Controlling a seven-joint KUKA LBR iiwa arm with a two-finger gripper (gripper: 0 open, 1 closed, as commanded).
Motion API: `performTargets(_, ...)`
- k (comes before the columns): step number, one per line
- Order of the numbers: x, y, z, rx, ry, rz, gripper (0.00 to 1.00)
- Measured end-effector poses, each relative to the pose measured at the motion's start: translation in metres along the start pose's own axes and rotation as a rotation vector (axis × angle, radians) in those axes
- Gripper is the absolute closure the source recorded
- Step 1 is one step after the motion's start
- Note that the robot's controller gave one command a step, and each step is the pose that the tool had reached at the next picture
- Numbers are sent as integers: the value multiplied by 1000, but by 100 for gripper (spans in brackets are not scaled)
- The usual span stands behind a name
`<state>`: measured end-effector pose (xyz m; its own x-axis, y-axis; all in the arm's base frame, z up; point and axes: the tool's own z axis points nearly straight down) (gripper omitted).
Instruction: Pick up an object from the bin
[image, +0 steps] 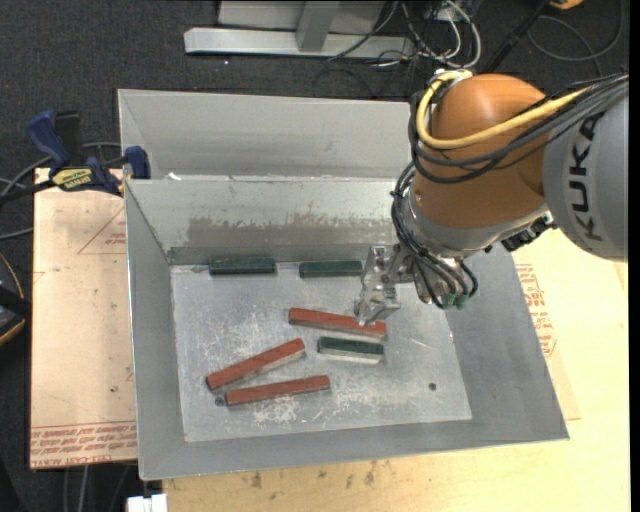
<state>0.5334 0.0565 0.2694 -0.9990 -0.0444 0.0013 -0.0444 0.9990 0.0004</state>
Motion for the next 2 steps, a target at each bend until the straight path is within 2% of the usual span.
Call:
performTargets(1, 1, -4, -42, 0, -12, 7, 100)
performTargets(2, -13, 14, 100, -1, 5, -37, 0)
